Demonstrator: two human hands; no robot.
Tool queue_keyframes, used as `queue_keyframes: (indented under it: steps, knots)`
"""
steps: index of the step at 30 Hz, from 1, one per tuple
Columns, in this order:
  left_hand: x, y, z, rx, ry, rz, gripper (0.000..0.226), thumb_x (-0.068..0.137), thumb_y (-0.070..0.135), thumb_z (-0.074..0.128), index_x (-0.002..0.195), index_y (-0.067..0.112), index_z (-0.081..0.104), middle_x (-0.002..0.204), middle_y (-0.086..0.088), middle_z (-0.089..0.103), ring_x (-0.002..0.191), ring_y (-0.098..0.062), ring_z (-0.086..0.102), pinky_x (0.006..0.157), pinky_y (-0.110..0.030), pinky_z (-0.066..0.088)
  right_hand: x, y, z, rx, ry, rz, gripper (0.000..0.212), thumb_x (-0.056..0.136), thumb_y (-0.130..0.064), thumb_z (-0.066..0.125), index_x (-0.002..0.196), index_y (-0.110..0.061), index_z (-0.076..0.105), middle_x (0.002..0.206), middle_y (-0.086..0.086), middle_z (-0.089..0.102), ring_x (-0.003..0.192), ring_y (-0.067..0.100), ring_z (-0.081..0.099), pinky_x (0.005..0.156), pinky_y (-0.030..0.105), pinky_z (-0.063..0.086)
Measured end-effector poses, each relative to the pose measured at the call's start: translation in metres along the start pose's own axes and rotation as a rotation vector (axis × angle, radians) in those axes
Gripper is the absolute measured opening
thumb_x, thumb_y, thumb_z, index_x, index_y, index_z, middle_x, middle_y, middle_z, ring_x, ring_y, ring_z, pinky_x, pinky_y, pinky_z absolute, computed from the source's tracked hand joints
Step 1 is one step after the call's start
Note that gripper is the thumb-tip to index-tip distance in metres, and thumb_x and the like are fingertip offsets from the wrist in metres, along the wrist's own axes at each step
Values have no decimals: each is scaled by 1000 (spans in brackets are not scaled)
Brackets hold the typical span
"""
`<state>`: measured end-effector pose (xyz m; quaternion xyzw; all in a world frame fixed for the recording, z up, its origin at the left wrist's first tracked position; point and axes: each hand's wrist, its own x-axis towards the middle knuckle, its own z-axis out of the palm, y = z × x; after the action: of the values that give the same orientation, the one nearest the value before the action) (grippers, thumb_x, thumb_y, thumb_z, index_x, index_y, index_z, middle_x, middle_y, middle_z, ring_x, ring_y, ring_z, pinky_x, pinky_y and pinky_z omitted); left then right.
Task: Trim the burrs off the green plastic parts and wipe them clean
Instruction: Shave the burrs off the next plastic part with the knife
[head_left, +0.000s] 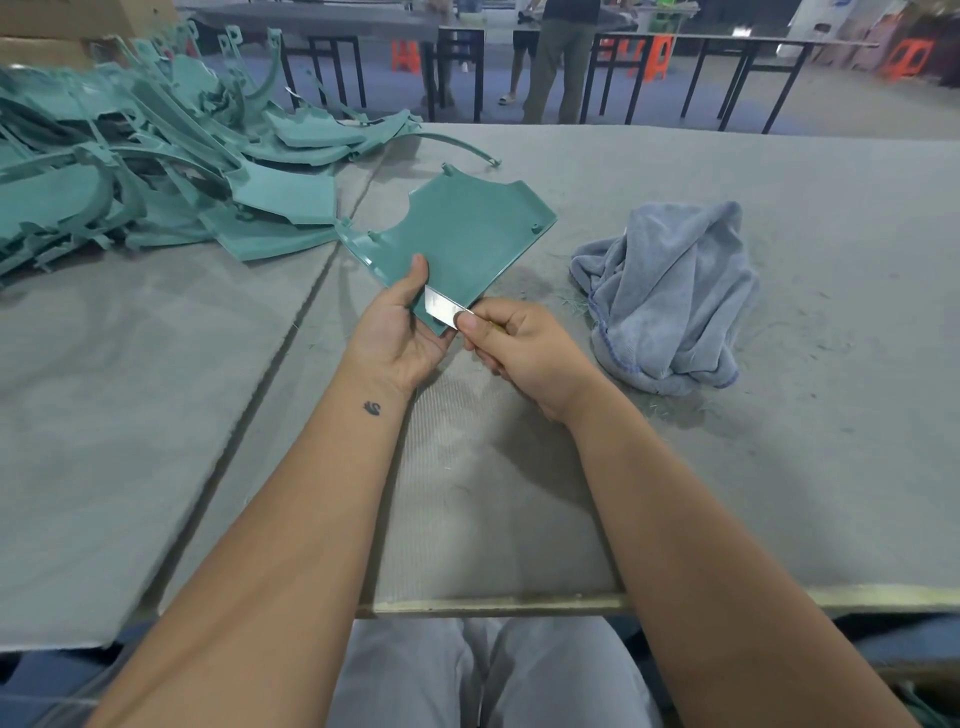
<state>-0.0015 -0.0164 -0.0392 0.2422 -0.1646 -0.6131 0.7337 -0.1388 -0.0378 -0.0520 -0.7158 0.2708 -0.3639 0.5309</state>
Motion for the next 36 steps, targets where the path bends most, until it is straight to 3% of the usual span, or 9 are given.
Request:
queue_keyframes:
  steps: [11, 24, 29, 36]
  knots:
    - [-1, 0, 1, -14, 0, -3, 25, 102, 17, 43, 103, 3, 64, 94, -15, 74, 83, -27, 72, 81, -39, 56, -2, -2, 0, -7, 14, 0, 30, 99, -14, 53, 70, -10, 55, 52, 1, 38, 48, 7, 32, 49, 18, 29]
    - [-3, 1, 3, -1, 9, -12, 25, 103, 17, 41, 103, 3, 62, 89, -14, 75, 77, -26, 74, 64, -35, 61, -2, -3, 1, 4, 68, -19, 29, 99, -12, 53, 71, -8, 56, 57, 6, 39, 51, 11, 31, 49, 21, 27]
    - [-7, 6, 0, -30, 31, -49, 22, 102, 15, 43, 110, 2, 60, 91, -18, 74, 77, -30, 73, 61, -40, 61, 1, -5, -16, 360, 278, 59, 30, 103, -17, 46, 73, -14, 51, 52, -6, 41, 46, 5, 29, 42, 19, 17]
    - [-1, 3, 0, 53, 113, -14, 17, 101, 17, 47, 110, 8, 60, 95, -12, 74, 80, -26, 73, 68, -39, 61, -3, -9, -21, 380, 272, 103, 31, 100, -38, 49, 75, -25, 61, 53, 0, 49, 40, 12, 35, 41, 18, 24]
